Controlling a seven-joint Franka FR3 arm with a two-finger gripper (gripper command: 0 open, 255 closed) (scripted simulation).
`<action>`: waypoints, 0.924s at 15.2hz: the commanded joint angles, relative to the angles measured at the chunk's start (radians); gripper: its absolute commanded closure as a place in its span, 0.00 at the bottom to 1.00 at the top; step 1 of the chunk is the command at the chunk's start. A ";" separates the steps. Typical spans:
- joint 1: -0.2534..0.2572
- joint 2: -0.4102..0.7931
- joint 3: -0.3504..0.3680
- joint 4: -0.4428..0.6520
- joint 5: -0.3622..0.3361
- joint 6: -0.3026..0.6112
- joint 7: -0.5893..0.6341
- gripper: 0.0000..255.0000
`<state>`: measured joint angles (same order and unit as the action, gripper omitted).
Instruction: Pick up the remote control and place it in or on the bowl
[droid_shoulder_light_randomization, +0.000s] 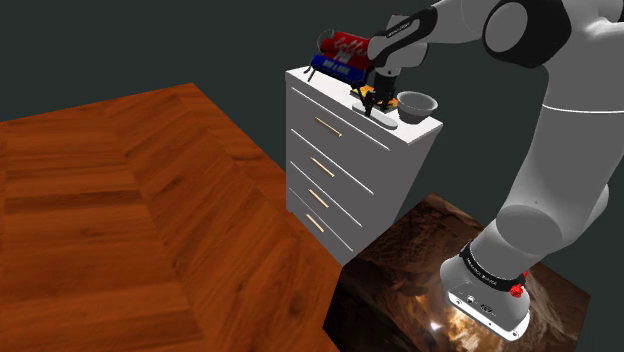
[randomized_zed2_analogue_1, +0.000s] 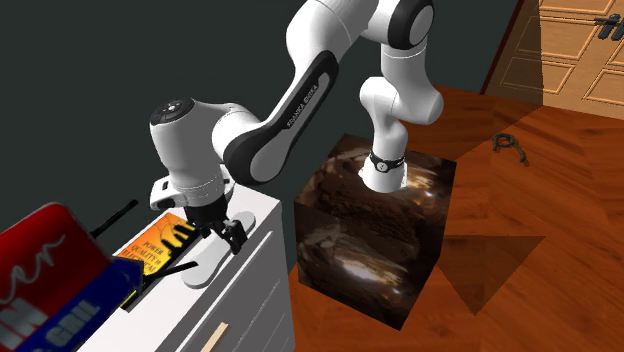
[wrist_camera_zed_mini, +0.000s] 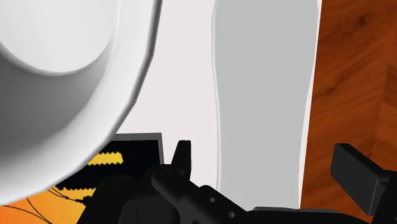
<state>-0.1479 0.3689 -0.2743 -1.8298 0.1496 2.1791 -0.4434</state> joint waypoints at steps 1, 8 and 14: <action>-0.002 0.013 0.002 -0.001 0.005 0.015 -0.003 0.00; -0.002 0.013 0.002 -0.001 0.005 0.014 -0.003 0.00; -0.002 0.014 0.002 -0.001 0.005 0.014 -0.003 1.00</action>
<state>-0.1495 0.3825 -0.2720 -1.8307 0.1546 2.1936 -0.4465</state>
